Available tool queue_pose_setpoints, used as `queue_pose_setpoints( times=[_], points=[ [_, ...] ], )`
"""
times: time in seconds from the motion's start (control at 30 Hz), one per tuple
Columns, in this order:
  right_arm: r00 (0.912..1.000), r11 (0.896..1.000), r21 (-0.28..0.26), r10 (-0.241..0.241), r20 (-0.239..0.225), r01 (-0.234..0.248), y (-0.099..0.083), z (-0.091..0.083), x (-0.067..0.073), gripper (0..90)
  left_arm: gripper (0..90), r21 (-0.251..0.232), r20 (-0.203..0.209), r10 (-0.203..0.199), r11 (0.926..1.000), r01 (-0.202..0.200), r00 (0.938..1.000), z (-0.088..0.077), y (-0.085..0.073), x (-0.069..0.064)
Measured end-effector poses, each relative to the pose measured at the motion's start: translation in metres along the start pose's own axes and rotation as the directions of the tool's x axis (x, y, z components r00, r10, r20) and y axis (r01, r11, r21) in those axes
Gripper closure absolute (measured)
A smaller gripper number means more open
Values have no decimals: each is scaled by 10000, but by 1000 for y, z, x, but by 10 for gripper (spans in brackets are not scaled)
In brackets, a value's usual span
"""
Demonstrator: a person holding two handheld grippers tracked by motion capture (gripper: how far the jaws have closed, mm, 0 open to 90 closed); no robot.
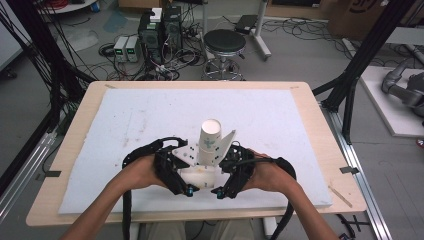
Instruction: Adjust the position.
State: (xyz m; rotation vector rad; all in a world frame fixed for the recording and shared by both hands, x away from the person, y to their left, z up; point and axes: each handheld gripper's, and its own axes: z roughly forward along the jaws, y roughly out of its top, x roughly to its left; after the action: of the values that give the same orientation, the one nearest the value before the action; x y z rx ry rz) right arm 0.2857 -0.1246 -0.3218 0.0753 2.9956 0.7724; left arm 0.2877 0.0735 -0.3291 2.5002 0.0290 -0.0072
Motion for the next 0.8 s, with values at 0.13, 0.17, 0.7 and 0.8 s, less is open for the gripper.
queue_pose_setpoints(
  times=[0.13, 0.17, 0.7, 0.8],
  points=[
    [10000, 10000, -56, -65, -32, 65, 2, 1, 1, 147, 319, 26, 17, 21, 10000, -21, 10000, 1, 1, 1],
    [10000, 9999, -111, -75, -10, 75, 3, 1, 1, 148, 319, 18, 1, -9, 10000, 9, 10000, 1, 1, 1],
    [9988, 9988, -69, -482, -119, 481, 7, 6, 0, 367, 322, 109, 39, 45, 9999, -46, 10000, 2, 2, 2],
    [9986, 9986, -49, -521, -56, 521, 7, 6, 1, 380, 325, 63, 39, 29, 10000, -30, 10000, 3, 0, 2]
  ],
)
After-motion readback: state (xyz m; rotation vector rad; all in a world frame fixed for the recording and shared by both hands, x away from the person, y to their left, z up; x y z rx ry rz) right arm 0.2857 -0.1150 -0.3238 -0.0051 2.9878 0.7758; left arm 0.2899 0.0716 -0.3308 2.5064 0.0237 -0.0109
